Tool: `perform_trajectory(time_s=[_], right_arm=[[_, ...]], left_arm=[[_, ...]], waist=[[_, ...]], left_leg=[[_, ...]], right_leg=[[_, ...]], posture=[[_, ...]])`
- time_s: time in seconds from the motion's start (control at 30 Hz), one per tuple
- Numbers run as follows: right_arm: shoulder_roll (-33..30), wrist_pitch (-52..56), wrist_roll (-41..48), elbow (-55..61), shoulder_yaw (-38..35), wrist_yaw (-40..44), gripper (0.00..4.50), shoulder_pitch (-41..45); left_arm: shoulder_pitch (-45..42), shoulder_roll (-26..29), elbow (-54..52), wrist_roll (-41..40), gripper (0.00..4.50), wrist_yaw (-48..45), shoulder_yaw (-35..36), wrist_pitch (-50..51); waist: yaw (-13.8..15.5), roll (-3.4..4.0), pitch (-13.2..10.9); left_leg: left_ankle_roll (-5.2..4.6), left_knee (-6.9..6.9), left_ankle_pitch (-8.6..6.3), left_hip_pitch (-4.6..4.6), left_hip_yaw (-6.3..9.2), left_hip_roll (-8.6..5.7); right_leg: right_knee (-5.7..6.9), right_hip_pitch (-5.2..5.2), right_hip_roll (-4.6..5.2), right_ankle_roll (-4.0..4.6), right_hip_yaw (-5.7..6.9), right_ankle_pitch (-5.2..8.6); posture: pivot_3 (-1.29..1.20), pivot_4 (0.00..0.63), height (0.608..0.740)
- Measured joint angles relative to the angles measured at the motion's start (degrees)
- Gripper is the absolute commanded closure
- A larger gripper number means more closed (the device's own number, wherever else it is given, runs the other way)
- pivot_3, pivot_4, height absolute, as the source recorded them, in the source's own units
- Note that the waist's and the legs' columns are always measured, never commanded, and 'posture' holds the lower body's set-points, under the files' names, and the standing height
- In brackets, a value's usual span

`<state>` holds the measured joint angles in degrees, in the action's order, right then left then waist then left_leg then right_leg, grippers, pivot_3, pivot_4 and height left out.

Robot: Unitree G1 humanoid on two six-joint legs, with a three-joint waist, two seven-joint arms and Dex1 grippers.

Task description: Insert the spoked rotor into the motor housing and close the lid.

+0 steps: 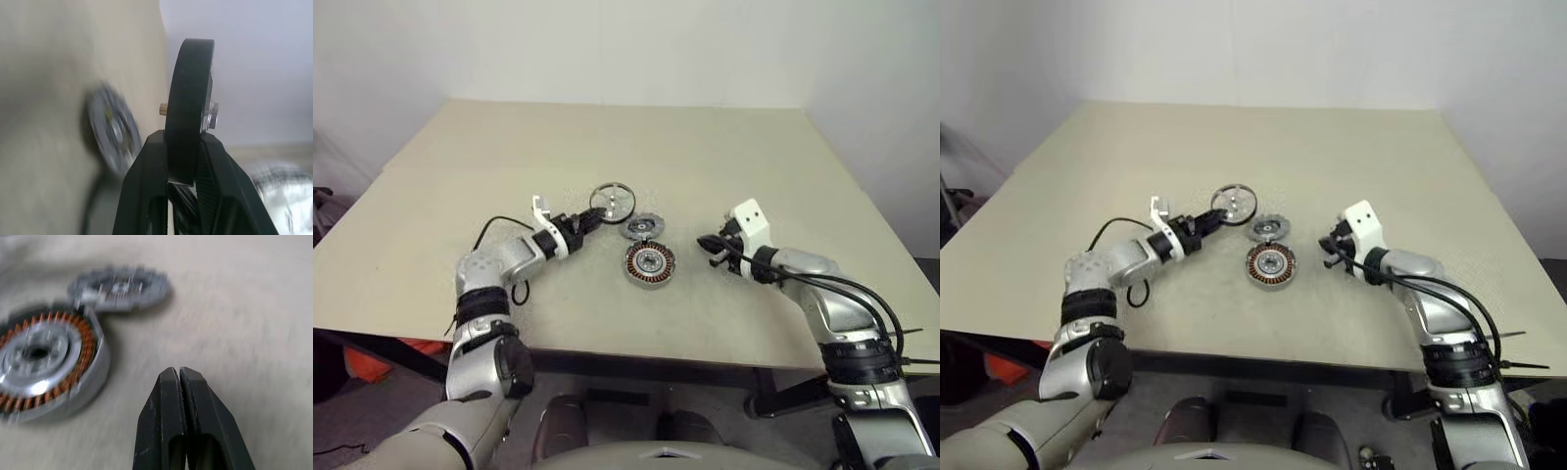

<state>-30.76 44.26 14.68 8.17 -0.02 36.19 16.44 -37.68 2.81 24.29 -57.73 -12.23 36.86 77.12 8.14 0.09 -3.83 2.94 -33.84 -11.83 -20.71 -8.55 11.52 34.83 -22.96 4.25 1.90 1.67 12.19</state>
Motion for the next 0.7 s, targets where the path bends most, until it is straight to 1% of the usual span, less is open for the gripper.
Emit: perform_trajectory(time_s=[0.13, 0.27, 0.33, 0.7], right_arm=[[-0.1, 0.2, 0.2, 1.9, 0.2, -0.1, 4.5, -1.7], [0.2, 1.0, 0.5, 3.5, 0.2, -0.7, 4.5, -1.7], [0.2, 1.3, 0.6, 4.0, 0.2, -1.1, 4.5, -1.7], [0.5, 2.2, 1.3, 4.1, 0.2, -2.8, 4.5, -1.7]], left_arm=[[1.9, -3.2, -5.6, -2.8, 4.09, 3.8, -0.6, 5.1], [2.9, -5.0, -7.1, -2.9, 4.09, 5.9, -2.3, 7.2], [3.4, -5.8, -7.5, -3.2, 4.09, 6.7, -2.7, 8.4], [5.5, -5.2, -7.9, -2.8, 4.09, 9.5, -3.4, 10.3]], waist=[[-0.5, 0.0, 0.0], [-1.0, 0.0, 0.0], [-1.0, 0.0, 0.0], [-1.0, 0.0, 0.0]], left_leg=[[0.0, -0.14, 0.0, 0.09, -0.01, 0.03], [0.01, -0.15, 0.0, 0.09, -0.01, 0.03], [-0.01, -0.14, -0.01, 0.06, -0.01, 0.02], [-0.18, -0.17, -0.1, 0.03, 0.0, -0.16]], right_leg=[[0.03, 0.18, 0.0, -0.02, -0.01, 0.0], [0.02, 0.26, -0.01, -0.17, -0.01, 0.07], [0.0, 0.25, -0.02, -0.11, -0.01, 0.04], [-0.05, 0.12, -0.03, -0.1, -0.01, 0.03]], posture=[[0.0, 0.0, 0.74], [0.0, 0.0, 0.74], [0.0, 0.0, 0.74], [0.0, 0.0, 0.74]])
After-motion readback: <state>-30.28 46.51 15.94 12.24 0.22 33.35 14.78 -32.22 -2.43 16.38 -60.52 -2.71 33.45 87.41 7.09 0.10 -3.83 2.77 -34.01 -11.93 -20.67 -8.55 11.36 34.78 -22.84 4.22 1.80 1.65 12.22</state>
